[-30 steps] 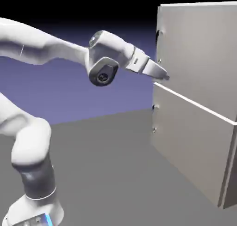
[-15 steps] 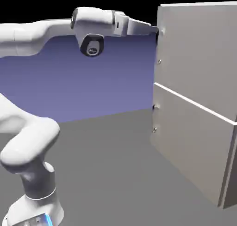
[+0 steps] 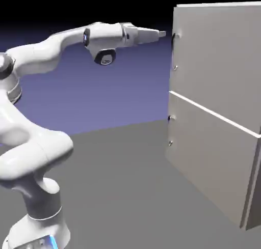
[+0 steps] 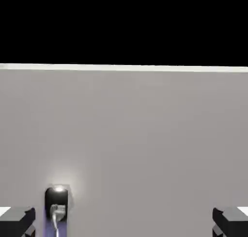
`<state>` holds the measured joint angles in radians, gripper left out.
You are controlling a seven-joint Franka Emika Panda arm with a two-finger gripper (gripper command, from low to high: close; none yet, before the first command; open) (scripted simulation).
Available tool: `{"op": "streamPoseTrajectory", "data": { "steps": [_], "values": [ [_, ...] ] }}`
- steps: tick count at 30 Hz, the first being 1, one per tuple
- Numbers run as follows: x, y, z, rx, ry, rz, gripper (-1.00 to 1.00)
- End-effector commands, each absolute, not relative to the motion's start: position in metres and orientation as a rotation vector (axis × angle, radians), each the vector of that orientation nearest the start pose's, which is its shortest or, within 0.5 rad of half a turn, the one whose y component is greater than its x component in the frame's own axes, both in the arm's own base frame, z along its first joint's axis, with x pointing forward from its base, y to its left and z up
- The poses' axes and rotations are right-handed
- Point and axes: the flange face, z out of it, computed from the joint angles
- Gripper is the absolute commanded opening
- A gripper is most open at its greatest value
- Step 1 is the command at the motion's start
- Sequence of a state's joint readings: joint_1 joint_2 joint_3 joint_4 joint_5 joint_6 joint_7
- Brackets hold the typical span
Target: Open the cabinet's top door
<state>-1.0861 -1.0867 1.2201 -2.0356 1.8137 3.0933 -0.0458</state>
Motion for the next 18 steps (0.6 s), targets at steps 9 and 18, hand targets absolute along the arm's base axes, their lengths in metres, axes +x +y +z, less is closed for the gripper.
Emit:
{"op": "streamPoseTrajectory", "data": {
  "steps": [9, 18],
  "values": [
    [0.501, 0.264, 0.579, -1.757, 0.764, -1.785, 1.00],
    [0.477, 0.250, 0.579, -1.763, 0.677, -1.726, -1.00]
  ]
}}
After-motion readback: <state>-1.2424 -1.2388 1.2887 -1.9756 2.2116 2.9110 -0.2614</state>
